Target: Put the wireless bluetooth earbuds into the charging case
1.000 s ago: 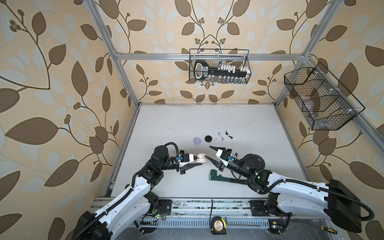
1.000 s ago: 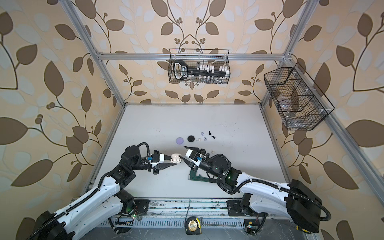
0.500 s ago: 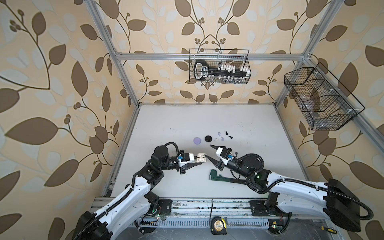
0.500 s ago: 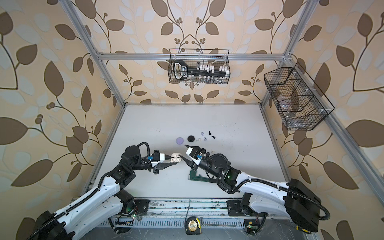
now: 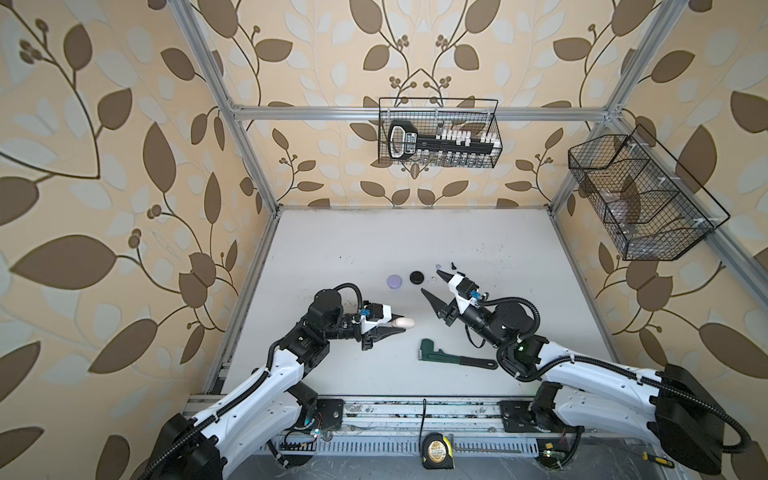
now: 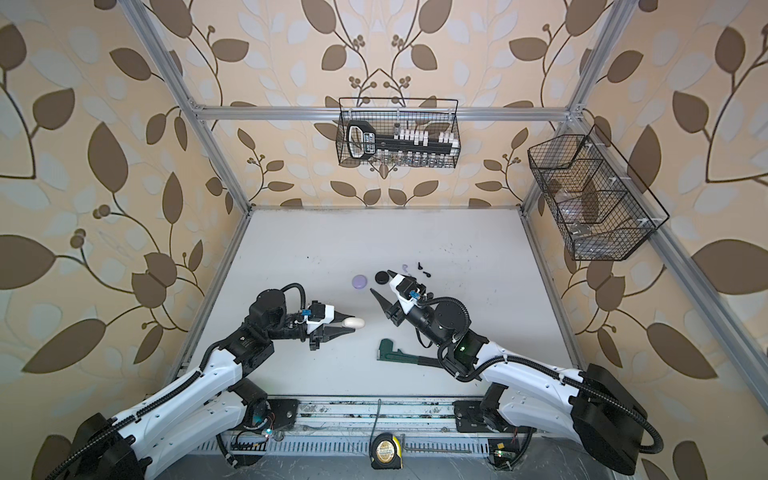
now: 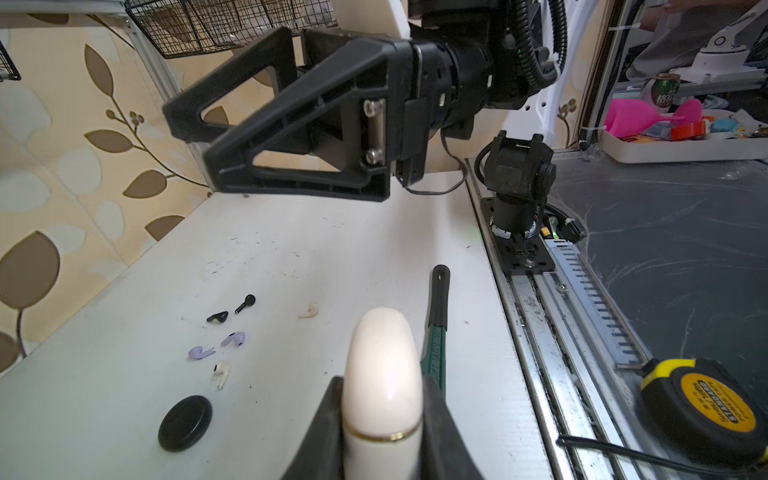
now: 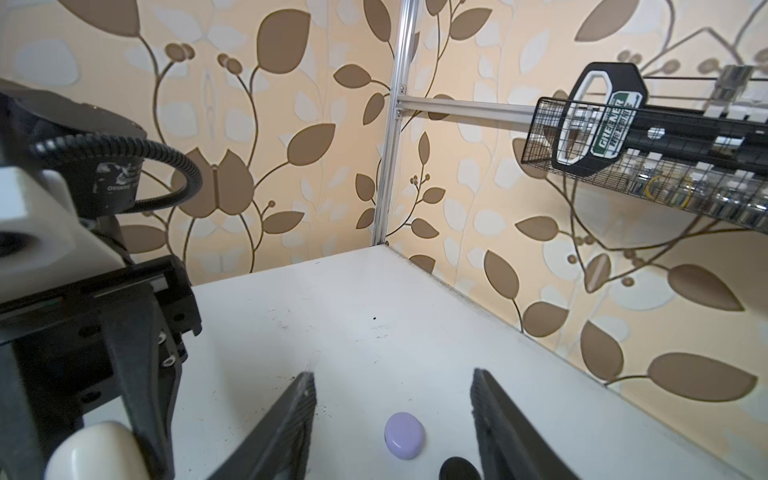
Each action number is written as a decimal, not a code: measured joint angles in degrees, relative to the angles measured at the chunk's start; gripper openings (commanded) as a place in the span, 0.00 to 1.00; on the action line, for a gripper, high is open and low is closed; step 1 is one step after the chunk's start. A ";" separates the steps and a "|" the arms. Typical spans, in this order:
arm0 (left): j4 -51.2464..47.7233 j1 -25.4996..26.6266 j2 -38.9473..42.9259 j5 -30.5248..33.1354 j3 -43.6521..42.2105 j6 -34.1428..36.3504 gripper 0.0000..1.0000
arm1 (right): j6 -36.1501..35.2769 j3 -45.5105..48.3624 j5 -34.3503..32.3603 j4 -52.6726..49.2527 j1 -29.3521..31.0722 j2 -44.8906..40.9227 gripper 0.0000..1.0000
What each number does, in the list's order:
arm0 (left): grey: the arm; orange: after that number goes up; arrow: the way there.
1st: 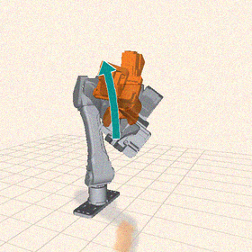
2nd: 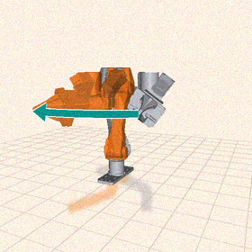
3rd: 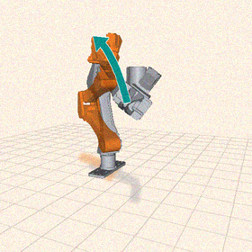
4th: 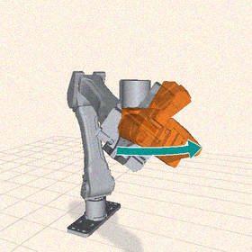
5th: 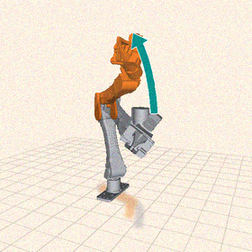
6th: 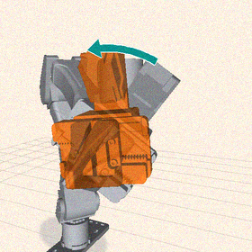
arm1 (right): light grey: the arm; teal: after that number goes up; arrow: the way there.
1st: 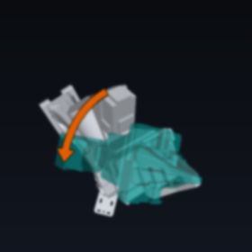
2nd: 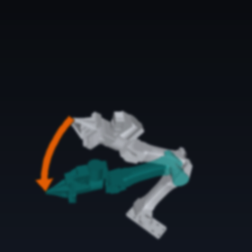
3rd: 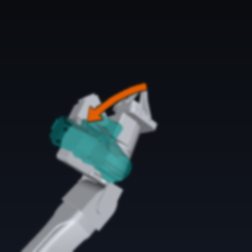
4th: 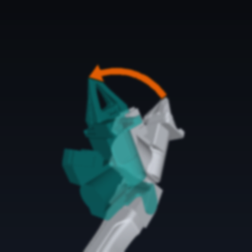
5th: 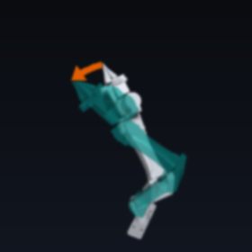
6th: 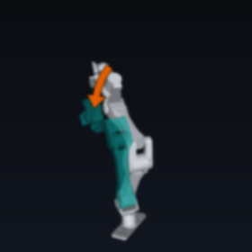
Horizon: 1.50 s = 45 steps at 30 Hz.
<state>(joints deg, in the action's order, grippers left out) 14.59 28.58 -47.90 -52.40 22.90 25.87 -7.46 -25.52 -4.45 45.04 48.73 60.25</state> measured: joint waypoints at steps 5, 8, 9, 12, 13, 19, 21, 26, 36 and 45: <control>-0.02 0.00 -1.51 -0.42 0.66 -0.37 0.00 | -1.81 0.00 7.48 -3.23 0.04 -2.99 0.64; 0.07 0.00 -2.49 -1.36 1.09 -0.33 0.00 | -4.76 0.00 10.10 -6.69 3.56 -3.80 0.64; 0.07 0.00 -2.67 -1.46 1.14 -0.31 0.00 | -5.51 0.00 10.36 -7.48 4.63 -3.85 0.64; 0.04 0.00 -3.32 -1.77 1.44 -0.35 0.00 | -7.52 0.00 10.95 -10.21 7.45 -3.78 0.64; 0.04 0.00 -3.48 -1.92 1.57 -0.39 0.00 | -7.93 0.00 10.88 -10.71 7.85 -3.67 0.64; 0.15 0.00 -3.61 -2.97 1.75 -0.76 0.00 | -10.14 0.00 10.14 -12.39 8.07 -1.36 0.63; -0.28 0.00 -3.52 -2.86 1.77 -0.76 0.00 | -10.78 0.00 9.75 -12.37 8.07 -0.07 0.62; -3.08 -0.70 -2.51 -0.44 1.77 -0.59 0.00 | -11.93 -1.88 8.85 -12.41 8.00 3.34 0.55; -3.15 -1.03 -0.15 2.40 1.77 -0.48 0.00 | -10.47 -2.84 8.76 -11.39 7.67 4.31 0.48; -1.44 -1.03 -0.15 3.23 1.77 -0.50 0.00 | -8.37 -2.84 9.60 -10.99 7.28 4.24 0.33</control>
<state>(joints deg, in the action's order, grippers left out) 13.15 27.55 -48.05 -49.17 24.67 25.36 -15.84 -28.36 5.15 34.04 56.01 64.49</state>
